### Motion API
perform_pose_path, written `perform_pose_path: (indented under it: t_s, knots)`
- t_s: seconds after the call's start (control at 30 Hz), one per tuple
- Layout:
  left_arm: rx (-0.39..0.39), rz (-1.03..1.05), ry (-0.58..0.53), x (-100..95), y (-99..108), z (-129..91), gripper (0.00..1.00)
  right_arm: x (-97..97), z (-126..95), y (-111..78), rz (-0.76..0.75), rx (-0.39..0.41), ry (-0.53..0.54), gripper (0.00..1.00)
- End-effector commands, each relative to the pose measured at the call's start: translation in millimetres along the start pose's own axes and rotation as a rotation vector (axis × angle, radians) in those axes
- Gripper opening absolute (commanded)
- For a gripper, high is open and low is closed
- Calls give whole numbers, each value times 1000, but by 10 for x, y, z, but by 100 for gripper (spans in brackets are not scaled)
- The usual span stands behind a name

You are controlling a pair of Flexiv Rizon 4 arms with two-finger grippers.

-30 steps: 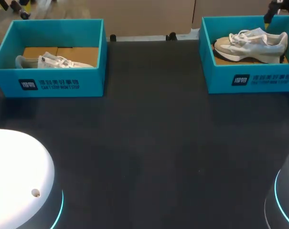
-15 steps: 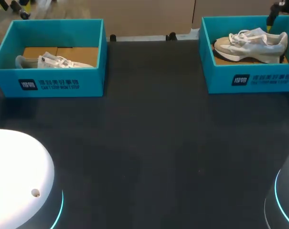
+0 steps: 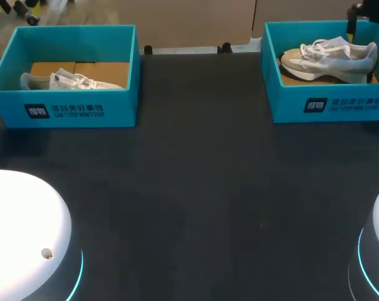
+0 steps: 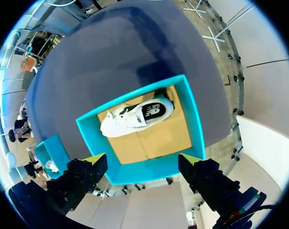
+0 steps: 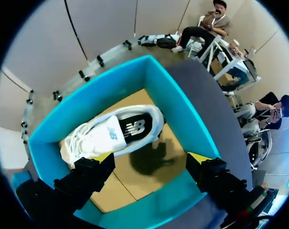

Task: Take the shoe out of the shoebox, open the shoe tongue, remove and reinsert the insole, then place the shoe into the shoebox

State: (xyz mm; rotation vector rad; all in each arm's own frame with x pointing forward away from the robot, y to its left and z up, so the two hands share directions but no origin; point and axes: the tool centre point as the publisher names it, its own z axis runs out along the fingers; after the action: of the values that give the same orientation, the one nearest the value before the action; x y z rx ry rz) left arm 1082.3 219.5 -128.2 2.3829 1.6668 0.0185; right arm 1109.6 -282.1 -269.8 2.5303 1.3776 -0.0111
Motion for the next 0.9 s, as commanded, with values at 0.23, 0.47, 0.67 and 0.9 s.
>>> perform_pose_path:
  t_s: [0.23, 0.47, 0.67, 0.9]
  knots:
    - [-1, 1, 3, -1, -6, -2, 100, 21, 203, 310, 4, 42, -79, 44]
    - [-1, 1, 3, -1, -6, -2, 100, -72, 355, 389, -41, 72, -71, 44]
    - [-1, 1, 3, -1, -6, -2, 100, -112, 507, 429, -89, 94, -63, 43]
    - [-1, 1, 3, -1, -6, -2, 100, -96, 663, 444, -135, 119, -45, 44]
